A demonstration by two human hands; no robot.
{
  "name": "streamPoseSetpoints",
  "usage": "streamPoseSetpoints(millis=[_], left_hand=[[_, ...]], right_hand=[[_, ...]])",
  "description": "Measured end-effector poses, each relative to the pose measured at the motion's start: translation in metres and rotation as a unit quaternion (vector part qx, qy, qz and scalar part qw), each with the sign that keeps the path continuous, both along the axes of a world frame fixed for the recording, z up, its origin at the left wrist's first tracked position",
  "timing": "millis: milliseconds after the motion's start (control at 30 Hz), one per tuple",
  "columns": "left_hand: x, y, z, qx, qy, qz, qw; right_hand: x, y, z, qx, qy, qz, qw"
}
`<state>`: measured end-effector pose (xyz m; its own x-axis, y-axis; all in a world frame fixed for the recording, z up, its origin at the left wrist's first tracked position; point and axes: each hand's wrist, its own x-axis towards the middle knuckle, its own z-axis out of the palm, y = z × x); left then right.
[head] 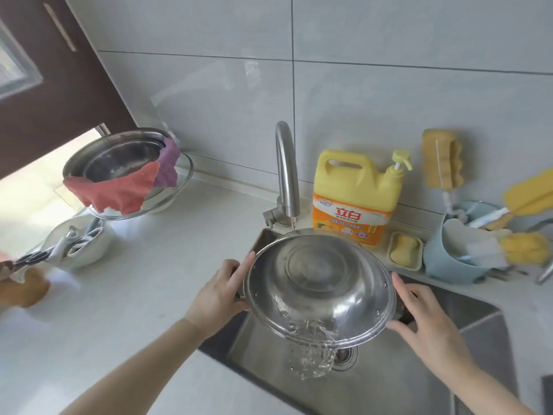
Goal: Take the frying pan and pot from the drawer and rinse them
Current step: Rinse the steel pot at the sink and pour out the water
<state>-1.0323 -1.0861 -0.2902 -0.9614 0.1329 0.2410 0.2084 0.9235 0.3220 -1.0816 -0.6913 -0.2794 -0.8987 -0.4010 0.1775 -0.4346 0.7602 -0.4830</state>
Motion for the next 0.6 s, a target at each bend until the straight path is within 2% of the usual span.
streamPoseSetpoints(millis=[100,167,233,400,600], left_hand=[[0.009,0.004,-0.007,0.021,0.06,0.008,0.998],[0.013,0.005,-0.002,0.009,0.138,-0.004,0.99],[0.017,0.005,0.007,-0.013,0.213,-0.015,0.977],[0.025,0.01,0.033,-0.038,0.317,-0.021,0.948],[0.03,0.01,0.051,-0.053,0.339,-0.035,0.939]], right_hand=[[0.004,0.01,0.006,0.013,0.065,-0.016,0.998],[0.006,0.017,0.008,0.003,0.199,0.005,0.98],[0.006,0.02,0.015,-0.004,0.277,0.039,0.96],[0.017,0.018,0.04,-0.026,0.358,0.042,0.932],[0.02,0.022,0.058,-0.008,0.397,0.058,0.916]])
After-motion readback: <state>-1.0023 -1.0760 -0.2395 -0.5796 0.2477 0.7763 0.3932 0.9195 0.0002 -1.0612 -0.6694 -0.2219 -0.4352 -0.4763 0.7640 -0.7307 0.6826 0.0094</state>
